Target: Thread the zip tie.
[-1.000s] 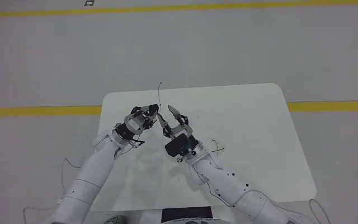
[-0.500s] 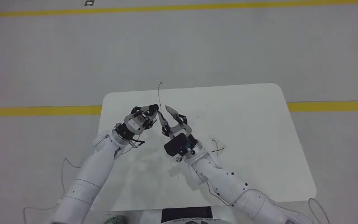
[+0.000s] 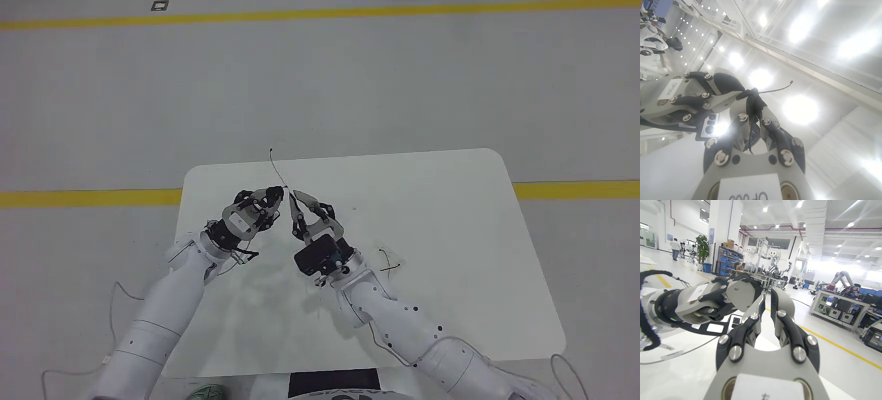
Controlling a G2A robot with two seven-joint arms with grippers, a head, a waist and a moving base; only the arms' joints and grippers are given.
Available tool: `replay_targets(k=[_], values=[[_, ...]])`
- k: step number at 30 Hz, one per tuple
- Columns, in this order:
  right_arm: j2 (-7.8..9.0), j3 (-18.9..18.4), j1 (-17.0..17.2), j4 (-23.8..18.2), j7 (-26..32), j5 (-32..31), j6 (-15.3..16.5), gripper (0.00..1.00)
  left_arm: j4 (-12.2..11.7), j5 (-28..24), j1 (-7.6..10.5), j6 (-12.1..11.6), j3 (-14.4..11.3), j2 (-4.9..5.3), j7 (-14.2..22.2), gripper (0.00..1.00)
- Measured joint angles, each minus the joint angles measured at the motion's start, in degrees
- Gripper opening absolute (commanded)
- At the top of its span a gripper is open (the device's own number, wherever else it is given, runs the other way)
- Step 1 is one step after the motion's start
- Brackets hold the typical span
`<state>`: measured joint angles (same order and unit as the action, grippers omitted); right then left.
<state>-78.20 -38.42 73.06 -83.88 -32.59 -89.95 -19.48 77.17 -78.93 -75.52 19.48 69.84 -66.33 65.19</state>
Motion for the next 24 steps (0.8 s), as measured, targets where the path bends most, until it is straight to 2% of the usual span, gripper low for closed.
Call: replay_targets(k=[5, 6, 7, 24], values=[[-0.12, -0.1, 0.1, 0.1, 0.0, 0.0, 0.0, 0.09, 0.0, 0.0, 0.00, 0.0, 0.0, 0.00, 0.0, 0.00], [-0.13, -0.1, 0.1, 0.1, 0.0, 0.0, 0.0, 0.07, 0.0, 0.0, 0.00, 0.0, 0.0, 0.00, 0.0, 0.00], [-0.15, -0.1, 0.1, 0.1, 0.0, 0.0, 0.0, 0.00, 0.0, 0.0, 0.00, 0.0, 0.0, 0.00, 0.0, 0.00], [0.61, -0.7, 0.7, 0.0, 0.0, 0.0, 0.0, 0.00, 0.0, 0.0, 0.00, 0.0, 0.0, 0.00, 0.0, 0.00]])
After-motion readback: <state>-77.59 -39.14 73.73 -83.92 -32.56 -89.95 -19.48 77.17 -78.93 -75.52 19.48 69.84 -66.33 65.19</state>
